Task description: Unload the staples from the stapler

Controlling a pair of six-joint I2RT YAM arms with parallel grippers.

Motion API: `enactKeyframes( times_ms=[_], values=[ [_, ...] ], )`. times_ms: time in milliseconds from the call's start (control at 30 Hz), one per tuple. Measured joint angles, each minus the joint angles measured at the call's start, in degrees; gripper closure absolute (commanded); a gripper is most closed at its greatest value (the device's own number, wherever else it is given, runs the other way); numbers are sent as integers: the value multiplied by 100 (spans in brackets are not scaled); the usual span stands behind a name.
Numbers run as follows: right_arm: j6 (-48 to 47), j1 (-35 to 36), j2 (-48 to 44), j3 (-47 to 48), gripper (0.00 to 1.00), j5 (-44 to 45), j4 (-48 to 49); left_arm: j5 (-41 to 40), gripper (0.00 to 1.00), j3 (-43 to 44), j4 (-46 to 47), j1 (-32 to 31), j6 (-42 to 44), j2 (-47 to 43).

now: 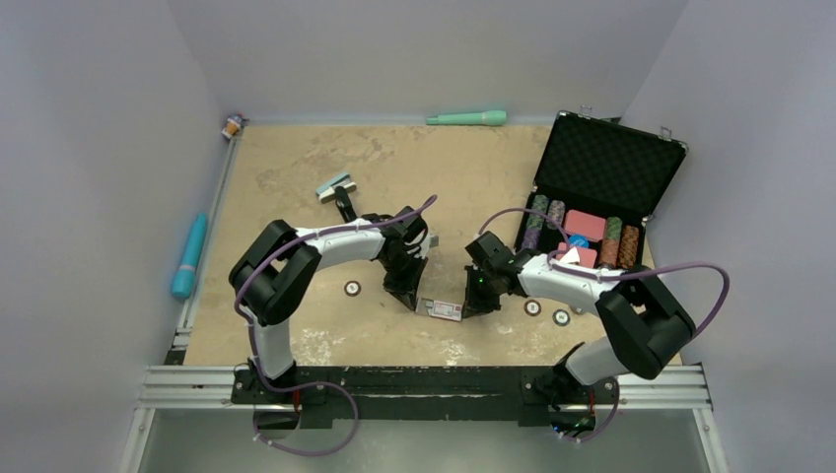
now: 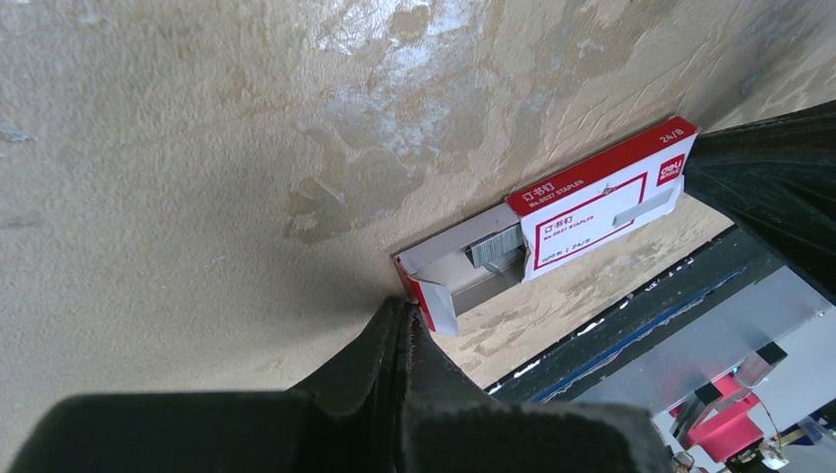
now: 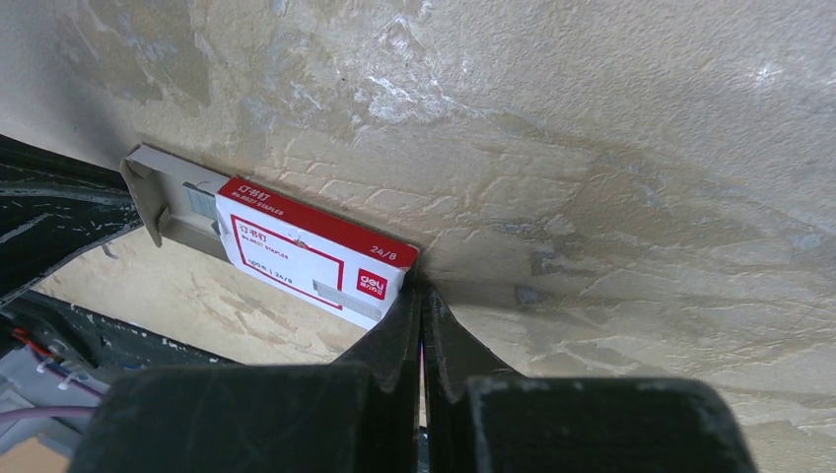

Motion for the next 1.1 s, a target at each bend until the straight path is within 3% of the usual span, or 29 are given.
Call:
enactKeyframes(
  times_ms=[1100],
  values=[
    [-151,111,446,466,100,7,-155,151,100,-55,133,0,46,0]
  ],
)
